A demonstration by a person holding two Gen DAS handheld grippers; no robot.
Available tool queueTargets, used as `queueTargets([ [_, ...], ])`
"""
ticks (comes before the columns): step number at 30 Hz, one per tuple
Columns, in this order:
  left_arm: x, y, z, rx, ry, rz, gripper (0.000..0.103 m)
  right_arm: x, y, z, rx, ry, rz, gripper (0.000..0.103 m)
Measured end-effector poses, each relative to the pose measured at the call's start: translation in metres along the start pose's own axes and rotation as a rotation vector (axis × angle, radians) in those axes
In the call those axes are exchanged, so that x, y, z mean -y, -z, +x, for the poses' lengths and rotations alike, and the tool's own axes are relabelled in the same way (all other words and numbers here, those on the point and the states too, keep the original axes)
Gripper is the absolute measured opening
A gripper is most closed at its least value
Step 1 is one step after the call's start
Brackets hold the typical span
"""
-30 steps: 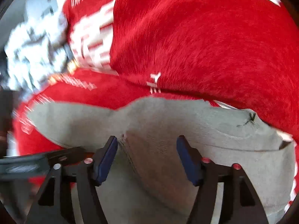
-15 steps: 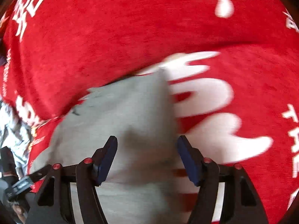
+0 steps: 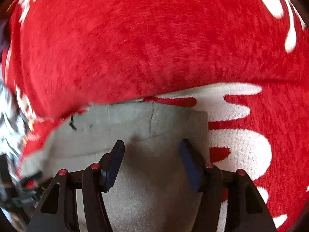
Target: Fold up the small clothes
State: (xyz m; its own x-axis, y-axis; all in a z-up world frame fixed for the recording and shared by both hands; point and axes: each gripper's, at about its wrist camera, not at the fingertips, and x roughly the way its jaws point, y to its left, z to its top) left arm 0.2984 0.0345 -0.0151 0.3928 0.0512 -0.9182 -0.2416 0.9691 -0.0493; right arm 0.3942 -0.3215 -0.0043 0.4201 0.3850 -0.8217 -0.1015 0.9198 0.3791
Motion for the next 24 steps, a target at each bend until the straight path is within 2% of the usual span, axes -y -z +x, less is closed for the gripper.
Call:
queueTargets([
  [2, -0.004, -0.001, -0.005, -0.004, 0.021, -0.027, 0.103, -0.018, 0.002, -0.012, 0.006, 0.081, -0.088, 0.064],
  [4, -0.009, 0.009, -0.013, 0.010, 0.059, -0.050, 0.103, -0.031, 0.014, -0.031, 0.023, 0.056, -0.177, 0.067],
  [6, -0.009, 0.021, -0.009, -0.003, 0.025, -0.026, 0.103, -0.043, 0.035, -0.043, -0.003, 0.063, -0.231, 0.073],
  [7, -0.006, 0.028, -0.011, 0.008, -0.006, 0.011, 0.103, -0.045, 0.047, -0.046, -0.035, 0.079, -0.242, 0.074],
  [9, -0.005, 0.036, -0.019, 0.025, -0.021, 0.049, 0.103, -0.045, 0.077, -0.049, -0.095, 0.102, -0.253, 0.074],
  [12, -0.028, 0.047, -0.043, 0.039, 0.040, 0.007, 0.103, -0.055, 0.104, -0.072, -0.043, 0.201, -0.358, 0.076],
  [13, -0.042, 0.053, -0.054, 0.060, 0.041, -0.022, 0.103, -0.061, 0.110, -0.082, -0.043, 0.203, -0.360, 0.076],
  [15, -0.079, 0.062, -0.069, 0.092, 0.030, -0.118, 0.103, -0.069, 0.115, -0.100, -0.004, 0.157, -0.339, 0.076],
  [16, -0.114, 0.066, -0.074, 0.102, 0.011, -0.219, 0.103, -0.075, 0.116, -0.110, 0.018, 0.150, -0.342, 0.076],
  [17, -0.136, 0.067, -0.074, 0.104, -0.001, -0.278, 0.103, -0.082, 0.119, -0.117, 0.035, 0.154, -0.363, 0.076],
  [19, -0.200, 0.074, -0.074, 0.107, -0.014, -0.484, 0.103, -0.106, 0.126, -0.118, 0.048, 0.156, -0.419, 0.076],
  [21, -0.274, 0.084, -0.071, 0.100, -0.008, -0.732, 0.103, -0.123, 0.135, -0.119, 0.034, 0.135, -0.448, 0.076],
  [24, -0.337, 0.095, -0.068, 0.120, -0.066, -0.925, 0.103, -0.150, 0.156, -0.111, -0.006, 0.100, -0.486, 0.076],
])
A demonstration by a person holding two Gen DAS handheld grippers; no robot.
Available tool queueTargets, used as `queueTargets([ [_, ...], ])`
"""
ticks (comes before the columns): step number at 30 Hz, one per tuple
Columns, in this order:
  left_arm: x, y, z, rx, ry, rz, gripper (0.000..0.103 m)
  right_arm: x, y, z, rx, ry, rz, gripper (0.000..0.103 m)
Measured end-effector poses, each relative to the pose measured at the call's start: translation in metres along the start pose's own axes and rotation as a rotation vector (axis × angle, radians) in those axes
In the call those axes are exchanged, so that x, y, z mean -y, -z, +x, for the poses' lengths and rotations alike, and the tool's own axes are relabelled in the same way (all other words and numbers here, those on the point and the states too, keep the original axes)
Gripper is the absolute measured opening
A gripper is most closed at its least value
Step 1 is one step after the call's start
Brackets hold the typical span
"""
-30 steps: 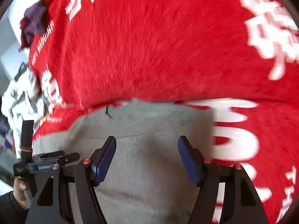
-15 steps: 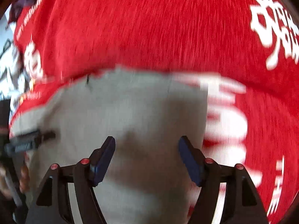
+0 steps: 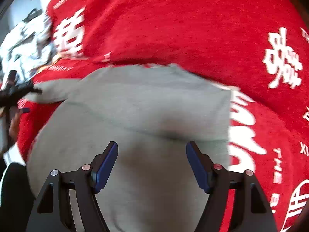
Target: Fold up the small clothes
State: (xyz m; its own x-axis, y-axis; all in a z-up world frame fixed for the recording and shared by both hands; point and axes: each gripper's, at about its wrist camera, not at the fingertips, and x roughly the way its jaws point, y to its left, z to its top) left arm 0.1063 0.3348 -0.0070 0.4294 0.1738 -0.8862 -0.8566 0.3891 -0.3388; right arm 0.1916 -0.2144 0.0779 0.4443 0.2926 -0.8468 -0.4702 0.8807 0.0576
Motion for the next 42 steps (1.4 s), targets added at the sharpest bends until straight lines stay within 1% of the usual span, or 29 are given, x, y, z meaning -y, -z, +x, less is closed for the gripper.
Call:
queueTargets([
  [1, -0.013, -0.020, 0.006, 0.014, -0.015, -0.043, 0.103, -0.010, 0.002, 0.002, -0.015, -0.012, -0.012, 0.076],
  [2, -0.017, -0.028, 0.007, 0.023, -0.014, -0.049, 0.103, -0.020, 0.005, 0.004, -0.029, -0.023, -0.023, 0.076],
  [3, -0.015, -0.045, 0.012, 0.038, -0.036, -0.041, 0.103, -0.030, 0.007, 0.007, -0.045, -0.034, -0.032, 0.076],
  [5, -0.009, -0.067, 0.026, 0.025, -0.087, -0.016, 0.103, -0.046, 0.013, 0.013, -0.070, -0.042, -0.056, 0.076],
  [7, 0.002, -0.089, 0.043, 0.040, -0.171, 0.016, 0.103, -0.058, 0.018, 0.014, -0.088, -0.052, -0.074, 0.076],
  [9, 0.012, -0.101, 0.052, 0.043, -0.211, 0.053, 0.102, -0.067, 0.022, 0.015, -0.104, -0.049, -0.097, 0.076],
  [10, 0.015, -0.105, 0.055, 0.047, -0.226, 0.061, 0.092, -0.070, 0.023, 0.014, -0.108, -0.045, -0.104, 0.076],
  [11, 0.018, -0.105, 0.053, 0.066, -0.245, 0.066, 0.076, -0.072, 0.024, 0.013, -0.109, -0.046, -0.103, 0.076],
  [12, 0.021, -0.107, 0.050, 0.091, -0.250, 0.078, 0.028, -0.071, 0.025, 0.011, -0.109, -0.048, -0.099, 0.076],
  [13, 0.020, -0.107, 0.043, 0.084, -0.193, 0.095, 0.011, -0.069, 0.025, 0.009, -0.109, -0.053, -0.085, 0.077],
  [14, 0.020, -0.106, 0.041, 0.049, -0.137, 0.095, 0.011, -0.066, 0.025, 0.009, -0.109, -0.055, -0.074, 0.077],
  [17, 0.020, -0.100, 0.029, 0.103, -0.139, 0.099, 0.011, -0.055, 0.021, 0.008, -0.104, -0.063, -0.030, 0.077],
  [19, 0.023, -0.089, 0.013, 0.121, -0.117, 0.105, 0.011, -0.046, 0.018, 0.009, -0.098, -0.058, 0.003, 0.076],
  [20, 0.028, -0.086, 0.008, 0.128, -0.106, 0.115, 0.011, -0.040, 0.017, 0.008, -0.092, -0.059, 0.024, 0.077],
  [22, 0.052, -0.074, -0.010, 0.164, -0.082, 0.176, 0.011, -0.032, 0.016, 0.006, -0.078, -0.060, 0.053, 0.077],
  [23, 0.066, -0.070, -0.012, 0.171, -0.074, 0.199, 0.011, -0.027, 0.016, 0.004, -0.069, -0.057, 0.067, 0.076],
  [25, 0.099, -0.049, -0.032, 0.188, -0.039, 0.286, 0.011, -0.018, 0.016, 0.003, -0.059, -0.059, 0.090, 0.077],
  [27, 0.130, -0.025, -0.048, 0.189, -0.018, 0.360, 0.011, -0.008, 0.017, 0.003, -0.053, -0.063, 0.119, 0.077],
  [28, 0.153, -0.006, -0.056, 0.182, 0.004, 0.411, 0.011, -0.001, 0.019, 0.002, -0.050, -0.064, 0.136, 0.077],
  [30, 0.183, 0.020, -0.067, 0.172, 0.032, 0.477, 0.011, 0.010, 0.021, 0.001, -0.041, -0.064, 0.158, 0.077],
  [31, 0.201, 0.038, -0.073, 0.166, 0.047, 0.519, 0.011, 0.014, 0.022, 0.000, -0.037, -0.064, 0.165, 0.077],
  [34, 0.257, 0.100, -0.088, 0.159, 0.101, 0.660, 0.011, 0.037, 0.026, -0.005, -0.010, -0.064, 0.205, 0.077],
  [35, 0.275, 0.124, -0.091, 0.158, 0.115, 0.710, 0.011, 0.044, 0.028, -0.006, -0.003, -0.063, 0.218, 0.076],
  [36, 0.296, 0.157, -0.092, 0.148, 0.127, 0.773, 0.011, 0.053, 0.030, -0.007, 0.004, -0.063, 0.233, 0.076],
  [39, 0.331, 0.226, -0.085, 0.101, 0.127, 0.883, 0.011, 0.087, 0.039, -0.011, 0.022, -0.054, 0.307, 0.076],
  [42, 0.353, 0.292, -0.058, 0.015, 0.102, 0.963, 0.011, 0.113, 0.047, -0.014, 0.031, -0.047, 0.361, 0.076],
])
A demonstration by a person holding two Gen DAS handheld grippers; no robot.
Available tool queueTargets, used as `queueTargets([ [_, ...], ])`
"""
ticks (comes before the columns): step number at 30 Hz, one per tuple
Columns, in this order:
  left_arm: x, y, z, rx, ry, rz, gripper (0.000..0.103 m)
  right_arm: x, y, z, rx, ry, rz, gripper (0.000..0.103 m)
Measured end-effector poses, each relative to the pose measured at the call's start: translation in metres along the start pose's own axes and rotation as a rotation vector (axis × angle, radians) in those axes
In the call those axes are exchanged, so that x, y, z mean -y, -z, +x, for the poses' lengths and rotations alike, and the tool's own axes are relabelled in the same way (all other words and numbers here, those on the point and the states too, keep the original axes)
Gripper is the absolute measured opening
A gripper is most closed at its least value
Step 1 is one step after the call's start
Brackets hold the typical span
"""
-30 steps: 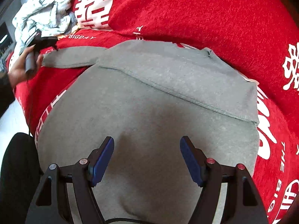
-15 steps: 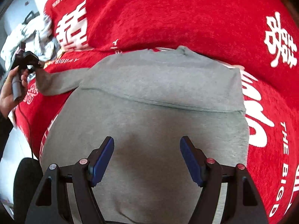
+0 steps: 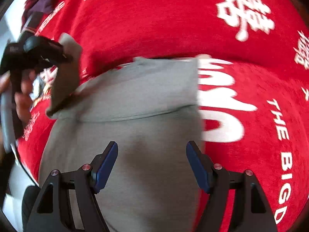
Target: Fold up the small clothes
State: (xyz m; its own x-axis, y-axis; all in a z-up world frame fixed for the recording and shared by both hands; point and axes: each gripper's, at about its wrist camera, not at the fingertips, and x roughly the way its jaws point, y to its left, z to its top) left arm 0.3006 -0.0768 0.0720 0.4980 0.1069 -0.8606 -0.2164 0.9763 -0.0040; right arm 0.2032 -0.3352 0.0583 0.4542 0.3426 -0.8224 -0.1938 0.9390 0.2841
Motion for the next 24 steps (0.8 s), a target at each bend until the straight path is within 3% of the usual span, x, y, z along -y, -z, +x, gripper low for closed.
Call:
queueTargets([
  [3, 0.051, 0.024, 0.033, -0.071, 0.011, 0.079, 0.011, 0.023, -0.003, -0.004, 0.017, 0.013, 0.021, 0.077],
  [7, 0.077, 0.045, 0.049, -0.119, 0.026, 0.128, 0.014, 0.045, -0.007, -0.005, 0.033, 0.018, 0.044, 0.076],
  [8, 0.080, 0.046, 0.049, -0.114, 0.027, 0.141, 0.021, 0.051, -0.009, -0.004, 0.038, 0.015, 0.055, 0.076],
  [10, 0.082, 0.046, 0.045, -0.120, 0.121, 0.169, 0.075, 0.058, -0.010, -0.003, 0.045, 0.005, 0.075, 0.076],
  [12, 0.078, 0.042, 0.036, -0.126, 0.192, 0.178, 0.093, 0.064, -0.014, -0.001, 0.054, -0.021, 0.100, 0.076],
  [17, 0.060, 0.027, 0.009, -0.097, 0.267, 0.235, 0.093, 0.055, -0.029, 0.004, 0.076, -0.045, 0.092, 0.076],
  [21, 0.010, 0.012, -0.013, -0.063, 0.331, 0.157, 0.093, 0.036, -0.046, 0.017, 0.066, -0.072, 0.038, 0.076],
  [22, -0.007, 0.008, -0.011, -0.055, 0.324, 0.125, 0.093, 0.031, -0.051, 0.023, 0.060, -0.083, 0.029, 0.076],
  [24, -0.035, 0.001, -0.004, -0.033, 0.218, 0.080, 0.093, 0.023, -0.063, 0.038, 0.042, -0.125, 0.048, 0.076],
])
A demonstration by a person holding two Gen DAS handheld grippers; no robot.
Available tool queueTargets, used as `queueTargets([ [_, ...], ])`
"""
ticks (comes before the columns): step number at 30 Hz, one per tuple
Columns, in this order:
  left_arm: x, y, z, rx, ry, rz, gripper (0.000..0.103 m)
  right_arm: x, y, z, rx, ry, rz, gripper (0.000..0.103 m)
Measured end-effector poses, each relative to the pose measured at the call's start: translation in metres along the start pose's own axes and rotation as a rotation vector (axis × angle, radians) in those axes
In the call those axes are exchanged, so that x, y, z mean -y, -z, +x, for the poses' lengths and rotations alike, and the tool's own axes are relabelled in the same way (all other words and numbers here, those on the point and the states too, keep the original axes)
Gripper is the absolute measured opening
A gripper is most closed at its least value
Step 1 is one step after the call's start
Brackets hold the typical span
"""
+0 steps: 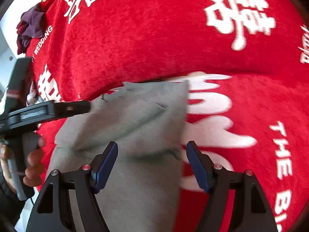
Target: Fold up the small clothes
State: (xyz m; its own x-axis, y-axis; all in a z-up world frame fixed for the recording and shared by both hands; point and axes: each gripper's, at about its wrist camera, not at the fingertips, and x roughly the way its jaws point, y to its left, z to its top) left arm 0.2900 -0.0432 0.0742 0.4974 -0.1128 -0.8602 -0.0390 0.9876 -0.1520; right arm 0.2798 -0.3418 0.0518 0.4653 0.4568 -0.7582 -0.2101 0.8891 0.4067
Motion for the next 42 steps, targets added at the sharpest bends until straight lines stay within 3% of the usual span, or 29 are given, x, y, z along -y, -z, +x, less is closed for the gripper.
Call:
queueTargets([
  [2, -0.028, 0.001, 0.007, 0.009, -0.161, -0.040, 0.093, -0.004, -0.013, 0.016, -0.023, -0.056, 0.057, 0.076],
  [4, -0.057, 0.009, 0.020, -0.040, -0.243, -0.110, 0.093, -0.010, -0.023, 0.035, -0.058, -0.096, 0.109, 0.076],
  [6, -0.071, 0.020, 0.031, -0.083, -0.237, -0.154, 0.093, -0.017, -0.028, 0.051, -0.095, -0.089, 0.150, 0.076],
  [9, -0.067, 0.041, 0.047, -0.133, -0.246, -0.134, 0.093, -0.019, -0.033, 0.095, -0.201, -0.023, 0.260, 0.076],
  [10, -0.062, 0.045, 0.044, -0.099, -0.259, -0.118, 0.093, -0.024, -0.034, 0.105, -0.201, 0.006, 0.241, 0.070],
  [11, -0.058, 0.047, 0.041, -0.084, -0.263, -0.102, 0.093, -0.035, -0.039, 0.107, -0.178, 0.061, 0.153, 0.050],
  [12, -0.056, 0.047, 0.036, -0.093, -0.240, -0.090, 0.093, -0.040, -0.041, 0.106, -0.182, 0.084, 0.106, 0.011],
  [14, -0.052, 0.050, 0.027, -0.072, -0.160, -0.108, 0.093, -0.041, -0.044, 0.081, -0.070, 0.039, 0.092, 0.011],
  [16, -0.044, 0.058, 0.029, -0.053, -0.136, -0.096, 0.093, -0.035, -0.039, 0.061, 0.008, 0.088, 0.060, 0.011],
  [18, -0.033, 0.067, 0.032, 0.012, -0.173, -0.029, 0.102, -0.019, -0.026, 0.065, -0.050, 0.106, 0.074, 0.019],
  [19, -0.027, 0.075, 0.034, 0.045, -0.191, 0.006, 0.102, -0.011, -0.022, 0.068, -0.085, 0.123, 0.097, 0.029],
  [20, -0.025, 0.076, 0.032, 0.063, -0.191, 0.001, 0.102, 0.003, -0.014, 0.067, -0.104, 0.133, 0.142, 0.029],
  [21, -0.026, 0.075, 0.030, 0.063, -0.170, -0.012, 0.102, 0.011, -0.008, 0.056, -0.061, 0.085, 0.175, 0.029],
  [22, -0.027, 0.075, 0.030, 0.067, -0.158, -0.019, 0.102, 0.012, -0.006, 0.049, -0.042, 0.095, 0.180, 0.031],
  [23, -0.028, 0.077, 0.029, 0.084, -0.143, -0.029, 0.102, 0.010, -0.006, 0.038, -0.021, 0.164, 0.159, 0.035],
  [24, -0.028, 0.078, 0.027, 0.096, -0.139, -0.031, 0.102, 0.006, -0.007, 0.031, 0.003, 0.203, 0.134, 0.046],
  [26, -0.030, 0.077, 0.030, 0.097, -0.148, -0.026, 0.102, -0.009, -0.013, 0.017, 0.062, 0.221, 0.069, 0.052],
  [28, -0.031, 0.077, 0.031, 0.101, -0.155, -0.022, 0.102, -0.028, -0.025, 0.017, 0.069, 0.216, -0.005, 0.064],
  [30, -0.026, 0.076, 0.026, 0.104, -0.153, -0.024, 0.102, -0.056, -0.042, 0.034, 0.033, 0.202, -0.126, 0.070],
  [32, -0.030, 0.080, 0.030, 0.105, -0.149, -0.027, 0.102, -0.073, -0.056, 0.063, -0.059, 0.183, -0.185, 0.072],
  [36, -0.036, 0.077, 0.035, 0.104, -0.142, -0.029, 0.102, -0.067, -0.055, 0.109, -0.273, 0.089, -0.081, 0.072],
  [39, -0.034, 0.077, 0.034, 0.109, -0.140, -0.031, 0.102, -0.051, -0.030, 0.085, -0.325, 0.063, -0.069, 0.071],
  [42, -0.035, 0.077, 0.035, 0.116, -0.133, -0.036, 0.102, -0.037, -0.001, 0.047, -0.353, 0.123, -0.100, 0.071],
])
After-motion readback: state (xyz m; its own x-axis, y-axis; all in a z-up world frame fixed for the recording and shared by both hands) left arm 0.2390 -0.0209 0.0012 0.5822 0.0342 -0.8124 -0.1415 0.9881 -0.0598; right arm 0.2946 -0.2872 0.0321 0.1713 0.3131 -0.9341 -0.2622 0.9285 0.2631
